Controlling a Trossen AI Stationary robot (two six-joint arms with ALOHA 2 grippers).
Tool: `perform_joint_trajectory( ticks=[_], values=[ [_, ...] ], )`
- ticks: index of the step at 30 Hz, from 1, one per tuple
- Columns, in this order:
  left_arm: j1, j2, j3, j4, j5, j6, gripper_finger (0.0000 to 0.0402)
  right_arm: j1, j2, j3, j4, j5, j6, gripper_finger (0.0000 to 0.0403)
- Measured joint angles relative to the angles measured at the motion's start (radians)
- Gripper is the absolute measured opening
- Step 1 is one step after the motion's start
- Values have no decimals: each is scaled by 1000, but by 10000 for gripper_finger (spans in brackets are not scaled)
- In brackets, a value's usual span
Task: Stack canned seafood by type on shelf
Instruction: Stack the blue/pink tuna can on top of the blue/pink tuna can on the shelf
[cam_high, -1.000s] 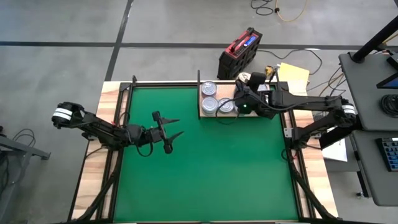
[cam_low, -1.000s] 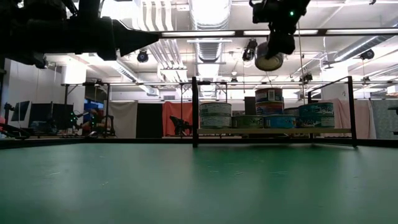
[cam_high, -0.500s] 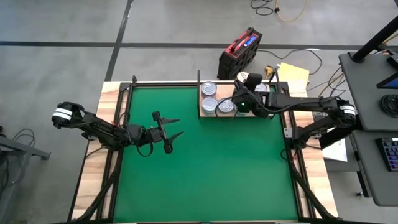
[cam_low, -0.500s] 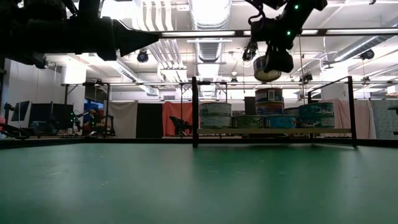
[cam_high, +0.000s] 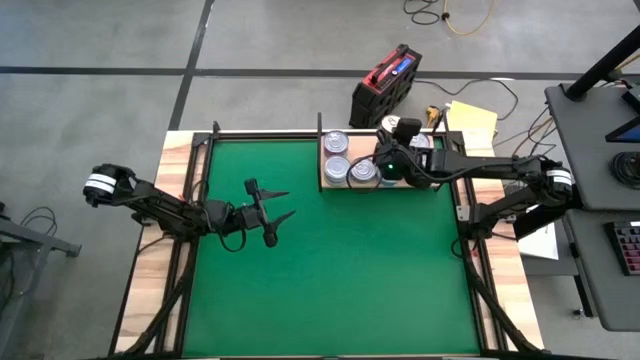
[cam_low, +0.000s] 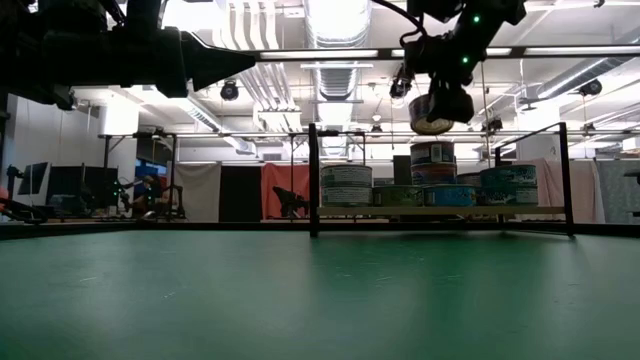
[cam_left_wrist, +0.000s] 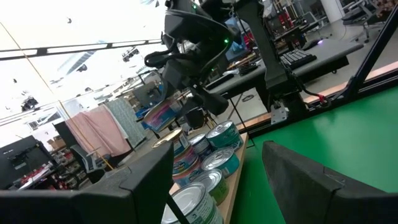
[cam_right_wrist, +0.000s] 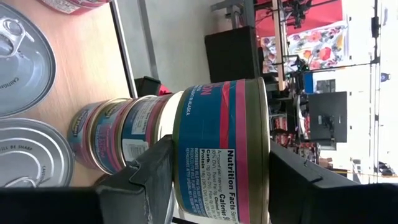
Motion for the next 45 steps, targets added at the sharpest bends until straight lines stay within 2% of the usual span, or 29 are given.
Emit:
perform_joint_trajectory(
  ticks=[19,34,45],
  values=[
    [0,0,0,0,0,0,230,-46,0,-20,4,-8,-9,187],
    [0,0,0,-1,0,0,230,-51,0,-21,139,-57,-106,187],
    [0,0,0,-10,0,0,230,-52,0,-24,142,-61,-128,187]
  ],
)
